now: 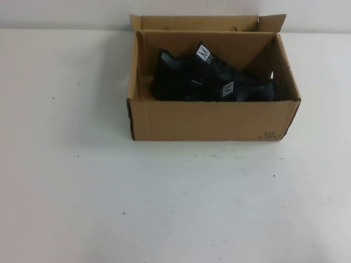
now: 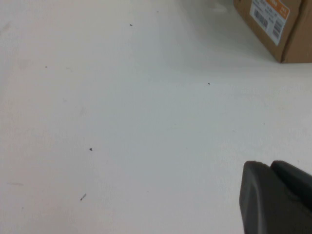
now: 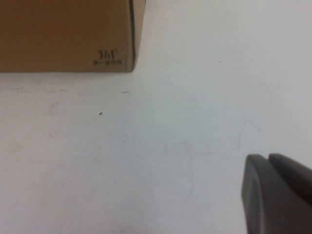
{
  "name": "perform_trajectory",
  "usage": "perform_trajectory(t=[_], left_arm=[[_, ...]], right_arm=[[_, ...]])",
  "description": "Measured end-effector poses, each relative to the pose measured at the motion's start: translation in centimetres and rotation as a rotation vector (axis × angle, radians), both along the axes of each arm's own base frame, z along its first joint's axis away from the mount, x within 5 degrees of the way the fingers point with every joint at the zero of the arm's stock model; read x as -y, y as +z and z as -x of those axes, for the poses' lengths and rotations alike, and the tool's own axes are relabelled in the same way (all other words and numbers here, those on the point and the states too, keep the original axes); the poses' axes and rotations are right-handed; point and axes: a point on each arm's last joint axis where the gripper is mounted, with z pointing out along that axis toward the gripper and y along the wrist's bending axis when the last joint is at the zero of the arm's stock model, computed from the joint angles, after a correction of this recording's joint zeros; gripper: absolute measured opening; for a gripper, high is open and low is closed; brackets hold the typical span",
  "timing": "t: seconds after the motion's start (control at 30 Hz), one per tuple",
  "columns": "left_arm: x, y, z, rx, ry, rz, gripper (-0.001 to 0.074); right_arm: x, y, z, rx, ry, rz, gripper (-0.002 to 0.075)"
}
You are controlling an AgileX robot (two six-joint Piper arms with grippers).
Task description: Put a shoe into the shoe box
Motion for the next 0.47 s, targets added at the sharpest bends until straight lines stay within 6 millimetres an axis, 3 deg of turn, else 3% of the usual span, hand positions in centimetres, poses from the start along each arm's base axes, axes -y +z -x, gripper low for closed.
perform_trajectory(t=[0.47], left_arm=[[0.0,0.0,0.0,0.0,0.0,0.0,-0.0001]], right_arm=[[-0.41,0.0,0.09,0.003,0.088,0.017,-0.0017]])
